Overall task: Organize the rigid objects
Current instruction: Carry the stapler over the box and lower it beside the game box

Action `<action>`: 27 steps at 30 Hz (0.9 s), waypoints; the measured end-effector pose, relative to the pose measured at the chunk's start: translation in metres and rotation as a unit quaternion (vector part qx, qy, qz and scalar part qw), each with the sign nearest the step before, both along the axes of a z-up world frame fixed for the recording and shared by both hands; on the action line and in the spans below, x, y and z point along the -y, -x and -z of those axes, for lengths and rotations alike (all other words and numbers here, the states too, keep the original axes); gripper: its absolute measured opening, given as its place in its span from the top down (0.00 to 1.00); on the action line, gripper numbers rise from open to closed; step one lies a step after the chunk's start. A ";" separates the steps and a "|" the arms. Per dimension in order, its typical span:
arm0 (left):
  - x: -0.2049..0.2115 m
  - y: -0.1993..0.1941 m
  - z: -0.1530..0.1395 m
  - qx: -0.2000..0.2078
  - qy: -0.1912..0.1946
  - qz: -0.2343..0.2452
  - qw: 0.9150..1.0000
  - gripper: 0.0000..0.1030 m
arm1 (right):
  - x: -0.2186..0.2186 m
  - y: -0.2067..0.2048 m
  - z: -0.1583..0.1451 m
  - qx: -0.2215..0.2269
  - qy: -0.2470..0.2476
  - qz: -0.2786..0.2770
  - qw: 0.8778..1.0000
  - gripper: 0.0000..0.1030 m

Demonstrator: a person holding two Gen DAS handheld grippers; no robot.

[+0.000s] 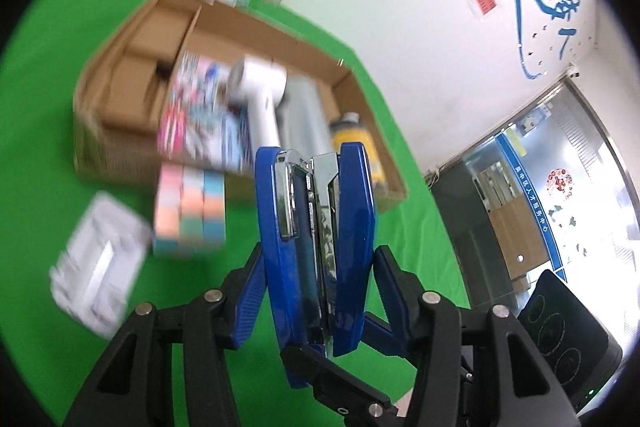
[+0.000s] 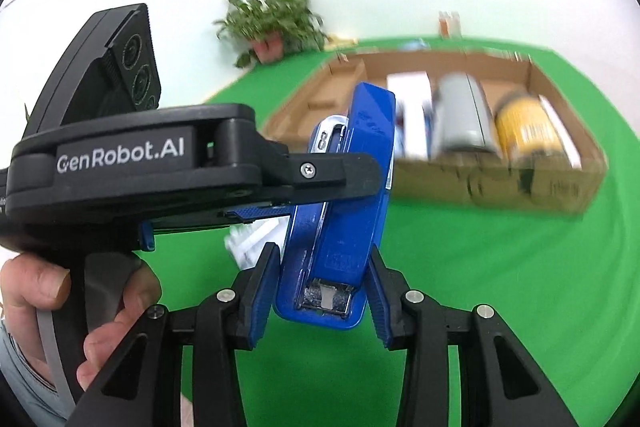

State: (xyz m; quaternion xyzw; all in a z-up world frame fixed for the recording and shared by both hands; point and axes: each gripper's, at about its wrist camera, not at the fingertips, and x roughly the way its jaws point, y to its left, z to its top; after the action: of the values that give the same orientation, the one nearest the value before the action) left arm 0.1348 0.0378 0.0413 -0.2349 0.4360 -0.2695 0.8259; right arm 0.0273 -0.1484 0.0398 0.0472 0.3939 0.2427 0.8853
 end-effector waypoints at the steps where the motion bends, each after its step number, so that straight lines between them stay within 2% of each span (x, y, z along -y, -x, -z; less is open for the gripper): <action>1: -0.005 -0.007 -0.009 0.008 -0.002 0.000 1.000 0.50 | -0.001 -0.004 -0.009 0.008 -0.001 -0.001 1.000 0.62; 7: -0.018 -0.058 -0.030 0.016 -0.008 0.003 1.000 0.50 | -0.020 -0.055 -0.037 0.029 -0.001 -0.009 1.000 0.62; 14: -0.036 -0.116 -0.022 -0.016 -0.015 0.003 1.000 0.50 | -0.043 -0.123 -0.033 -0.004 -0.004 -0.018 1.000 0.62; 20: -0.043 -0.158 0.012 -0.060 -0.016 0.008 0.998 0.50 | -0.049 -0.167 -0.006 -0.046 -0.010 -0.012 0.999 0.62; 27: -0.043 -0.182 0.044 -0.100 -0.024 0.020 0.994 0.49 | -0.055 -0.201 0.033 -0.084 -0.002 -0.008 0.996 0.62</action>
State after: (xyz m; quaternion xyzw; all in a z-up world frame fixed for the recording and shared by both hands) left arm 0.3170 0.0809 -0.0023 -0.2319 0.5275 -0.2500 0.7781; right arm 0.2288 -0.0939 0.0070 0.0665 0.4668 0.2455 0.8470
